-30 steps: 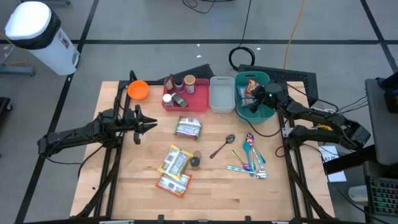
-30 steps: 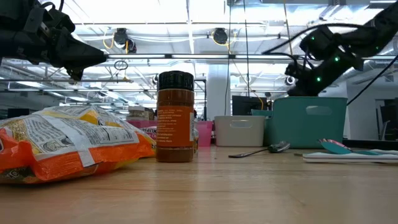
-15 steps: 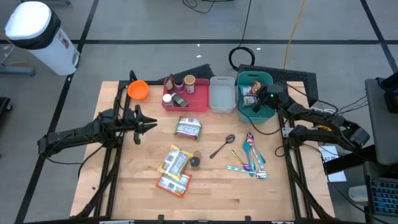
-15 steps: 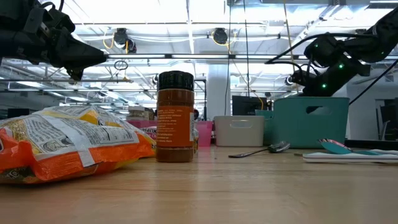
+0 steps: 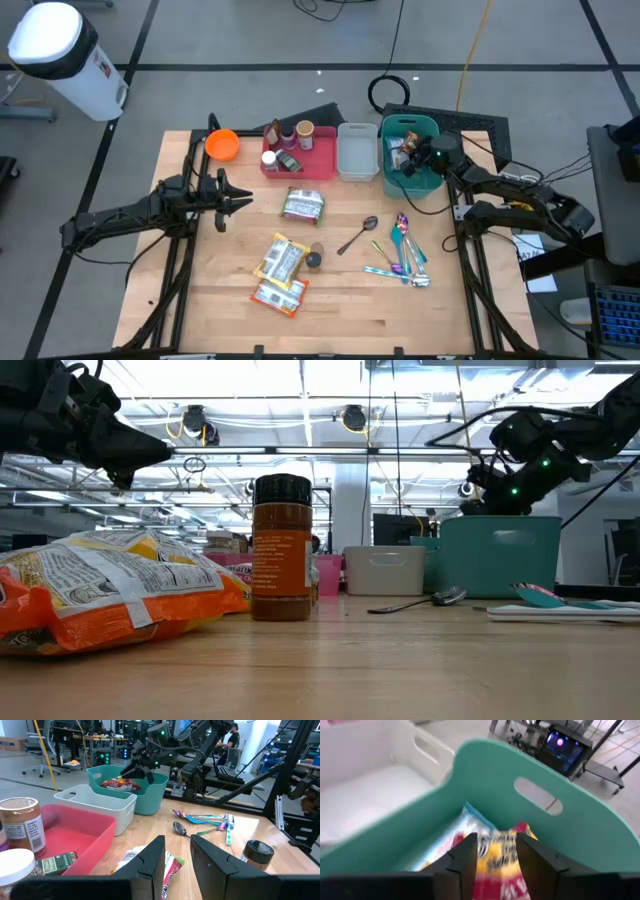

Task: Pick & Place Food Item
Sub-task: Put the red noodle pack into the green bin, then put the orange seasoning bottle into the red bin

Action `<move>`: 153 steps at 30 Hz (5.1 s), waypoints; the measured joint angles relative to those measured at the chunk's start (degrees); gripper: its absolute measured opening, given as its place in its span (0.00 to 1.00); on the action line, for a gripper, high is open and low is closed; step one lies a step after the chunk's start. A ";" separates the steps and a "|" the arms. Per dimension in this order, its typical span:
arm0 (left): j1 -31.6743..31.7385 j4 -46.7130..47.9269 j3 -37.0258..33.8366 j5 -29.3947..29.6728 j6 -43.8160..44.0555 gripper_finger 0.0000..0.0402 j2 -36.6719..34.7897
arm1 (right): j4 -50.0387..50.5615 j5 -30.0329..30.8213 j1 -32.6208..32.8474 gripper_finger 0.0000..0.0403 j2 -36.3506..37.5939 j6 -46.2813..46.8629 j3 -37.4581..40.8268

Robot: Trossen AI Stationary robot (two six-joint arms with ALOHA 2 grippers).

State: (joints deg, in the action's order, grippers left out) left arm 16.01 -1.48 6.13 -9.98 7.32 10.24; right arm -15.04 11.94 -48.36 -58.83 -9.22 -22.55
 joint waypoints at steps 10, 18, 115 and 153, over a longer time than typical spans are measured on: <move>0.00 -0.01 0.00 0.00 0.15 0.24 0.00 | -9.18 0.00 5.59 0.44 0.02 1.43 0.00; -0.01 -0.02 0.00 0.00 0.18 0.24 0.00 | -21.72 -0.24 16.42 0.48 0.02 5.31 0.00; -31.60 -16.98 37.62 11.47 -5.73 0.77 83.87 | -29.43 -1.51 57.84 0.64 -9.20 14.54 -4.94; -3.97 -11.94 37.57 22.02 -7.97 0.53 54.76 | -29.68 -1.31 57.80 0.64 -9.20 14.54 -4.92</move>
State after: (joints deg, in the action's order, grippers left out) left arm 12.04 -13.42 43.70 12.04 -0.65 65.00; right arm -44.72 10.63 9.43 -68.03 5.32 -27.46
